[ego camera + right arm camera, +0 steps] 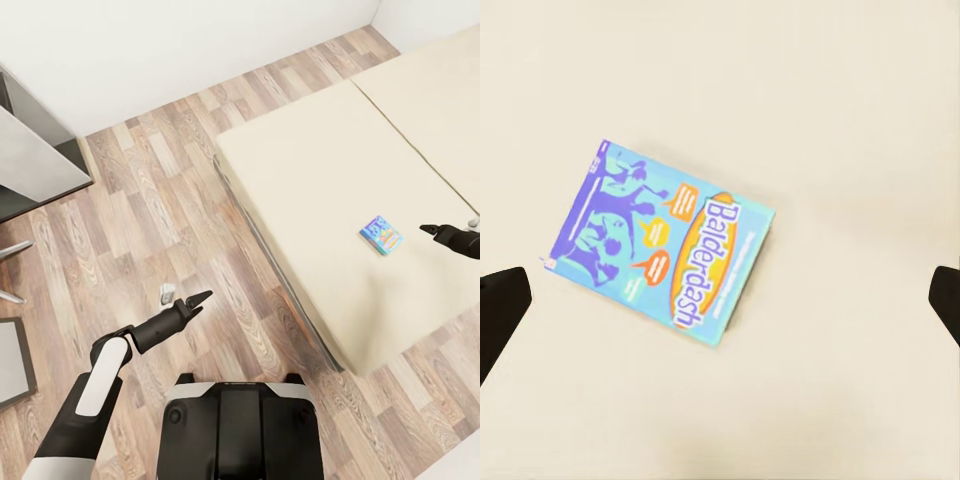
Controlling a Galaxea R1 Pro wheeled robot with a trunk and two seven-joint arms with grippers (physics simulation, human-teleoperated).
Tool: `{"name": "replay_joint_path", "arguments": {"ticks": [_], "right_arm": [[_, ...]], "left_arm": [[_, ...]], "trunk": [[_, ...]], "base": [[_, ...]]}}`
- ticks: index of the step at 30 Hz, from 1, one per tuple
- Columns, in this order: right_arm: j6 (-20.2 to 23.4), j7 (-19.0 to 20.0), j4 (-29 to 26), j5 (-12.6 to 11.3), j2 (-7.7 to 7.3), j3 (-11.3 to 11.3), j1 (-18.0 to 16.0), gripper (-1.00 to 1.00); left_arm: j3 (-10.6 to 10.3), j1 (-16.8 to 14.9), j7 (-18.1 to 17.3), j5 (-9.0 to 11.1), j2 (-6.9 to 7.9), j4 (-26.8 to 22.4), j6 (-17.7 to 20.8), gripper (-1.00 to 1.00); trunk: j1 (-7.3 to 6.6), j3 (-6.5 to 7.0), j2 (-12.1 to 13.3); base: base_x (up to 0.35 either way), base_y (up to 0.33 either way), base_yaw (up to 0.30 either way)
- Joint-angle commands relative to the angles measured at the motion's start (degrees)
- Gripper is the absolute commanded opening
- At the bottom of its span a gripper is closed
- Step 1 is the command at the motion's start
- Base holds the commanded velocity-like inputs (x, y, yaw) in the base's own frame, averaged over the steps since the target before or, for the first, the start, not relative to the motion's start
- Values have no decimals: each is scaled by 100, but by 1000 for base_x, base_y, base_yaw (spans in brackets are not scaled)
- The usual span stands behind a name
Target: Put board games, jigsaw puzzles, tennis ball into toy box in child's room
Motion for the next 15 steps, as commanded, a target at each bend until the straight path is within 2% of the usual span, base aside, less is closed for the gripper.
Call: {"name": "replay_joint_path", "arguments": {"ticks": [1, 6, 15], "right_arm": [[38, 22, -1, 0, 2, -20, -2, 100], [60, 26, 0, -12, 2, -19, 0, 100], [97, 35, 27, -19, -5, -18, 1, 100]], "left_arm": [[6, -1, -20, -13, -1, -2, 29, 100], [12, 0, -20, -15, -2, -7, 29, 100], [41, 1, -26, 3, -3, -17, 35, 100]], "trunk": [[6, -5, -8], [6, -5, -8], [6, -5, -8]], "base": [[275, 0, -3], [191, 0, -2], [56, 0, -1]]}}
